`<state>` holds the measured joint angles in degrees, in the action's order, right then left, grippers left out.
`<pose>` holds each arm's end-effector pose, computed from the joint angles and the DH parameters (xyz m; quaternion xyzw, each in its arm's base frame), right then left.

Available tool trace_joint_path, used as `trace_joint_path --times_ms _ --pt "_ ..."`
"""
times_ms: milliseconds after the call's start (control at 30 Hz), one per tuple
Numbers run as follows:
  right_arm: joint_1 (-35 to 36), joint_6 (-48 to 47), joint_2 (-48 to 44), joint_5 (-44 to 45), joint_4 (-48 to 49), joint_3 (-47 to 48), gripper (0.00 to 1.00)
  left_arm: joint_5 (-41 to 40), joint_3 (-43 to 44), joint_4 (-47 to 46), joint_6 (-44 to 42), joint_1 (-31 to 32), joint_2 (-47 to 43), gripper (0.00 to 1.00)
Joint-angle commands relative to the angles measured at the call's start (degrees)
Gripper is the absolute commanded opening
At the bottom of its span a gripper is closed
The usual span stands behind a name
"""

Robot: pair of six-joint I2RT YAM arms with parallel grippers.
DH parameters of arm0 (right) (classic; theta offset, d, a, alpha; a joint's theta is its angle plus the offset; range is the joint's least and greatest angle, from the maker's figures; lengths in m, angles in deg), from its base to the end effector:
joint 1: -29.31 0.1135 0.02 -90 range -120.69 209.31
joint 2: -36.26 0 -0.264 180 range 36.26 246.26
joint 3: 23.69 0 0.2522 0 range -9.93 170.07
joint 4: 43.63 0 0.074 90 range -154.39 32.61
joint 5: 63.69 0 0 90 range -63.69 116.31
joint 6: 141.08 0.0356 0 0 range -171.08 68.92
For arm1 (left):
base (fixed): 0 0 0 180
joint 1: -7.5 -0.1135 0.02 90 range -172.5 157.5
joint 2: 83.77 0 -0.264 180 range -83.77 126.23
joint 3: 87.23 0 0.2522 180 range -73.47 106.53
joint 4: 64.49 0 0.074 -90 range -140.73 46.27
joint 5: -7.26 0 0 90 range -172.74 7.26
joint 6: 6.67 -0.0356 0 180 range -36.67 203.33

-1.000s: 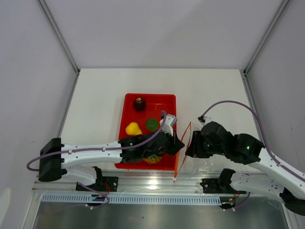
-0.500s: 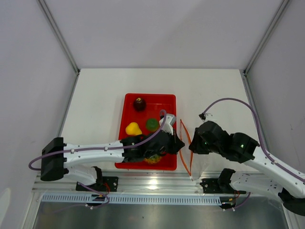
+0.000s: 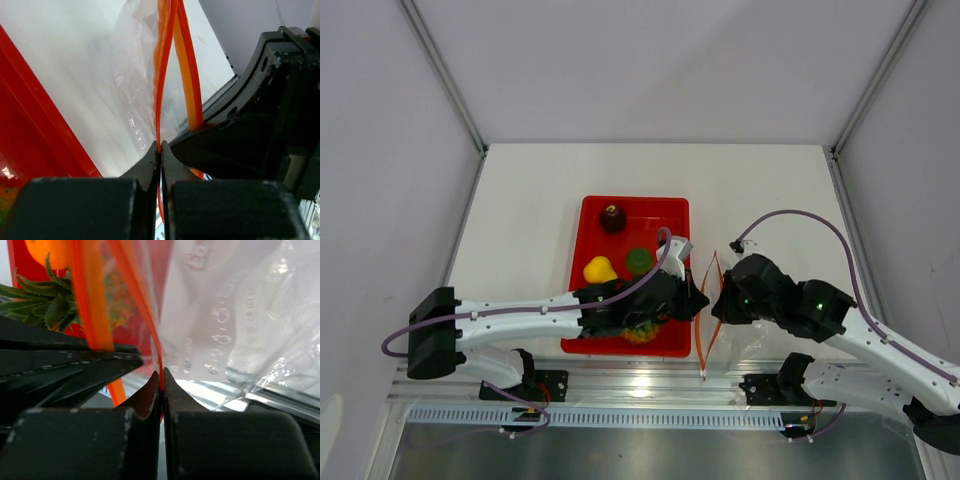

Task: Place the food in the zip-top bag and seal the zipper
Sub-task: Open the zipper of the food storage bag.

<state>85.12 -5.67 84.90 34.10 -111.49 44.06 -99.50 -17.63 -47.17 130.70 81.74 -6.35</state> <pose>0.0916 0.1262 0.3121 -0.0608 0.9321 0.2313 0.2722 0.0941 -0.2958 0.2909 0.1180 0.8303 -0.4031 0.3662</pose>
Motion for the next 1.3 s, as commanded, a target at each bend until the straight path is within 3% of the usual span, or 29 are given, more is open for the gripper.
trace_joint_path --times_ms 0,200,367,567,733,1033,1200,1267 --pt "-0.52 0.21 -1.8 6.33 -2.66 1.54 0.0 2.42 -1.5 -3.54 -2.9 -0.94 -3.77 0.01" --pt "-6.33 -2.6 0.75 18.28 -19.07 8.65 0.0 4.45 -6.53 -4.01 -5.19 -2.16 -6.59 0.01" --pt "-8.96 -3.4 1.01 23.31 -25.94 12.96 0.0 4.88 -7.32 -3.99 -6.07 -4.52 -3.61 0.01" --pt "-9.67 -3.57 3.21 27.01 -32.81 20.6 0.0 12.36 -6.11 -7.69 -5.89 -8.76 2.27 0.01" --pt "-11.6 -5.33 2.95 24.47 -32.3 22.65 0.0 16.3 -2.84 -8.29 -7.03 -9.11 7.64 0.0" --pt "-11.6 -5.77 1.28 17.96 -25.0 13.68 0.0 21.23 -1.69 -11.2 -9.05 -9.55 9.67 0.01" --pt "-11.25 -4.81 0.75 15.85 -23.15 10.69 0.0 22.38 -1.08 -11.28 -9.58 -11.48 10.55 0.12" --pt "-10.99 -4.45 0.49 15.76 -22.8 9.81 0.0 22.64 -0.99 -11.46 -9.84 -11.75 10.46 0.25"
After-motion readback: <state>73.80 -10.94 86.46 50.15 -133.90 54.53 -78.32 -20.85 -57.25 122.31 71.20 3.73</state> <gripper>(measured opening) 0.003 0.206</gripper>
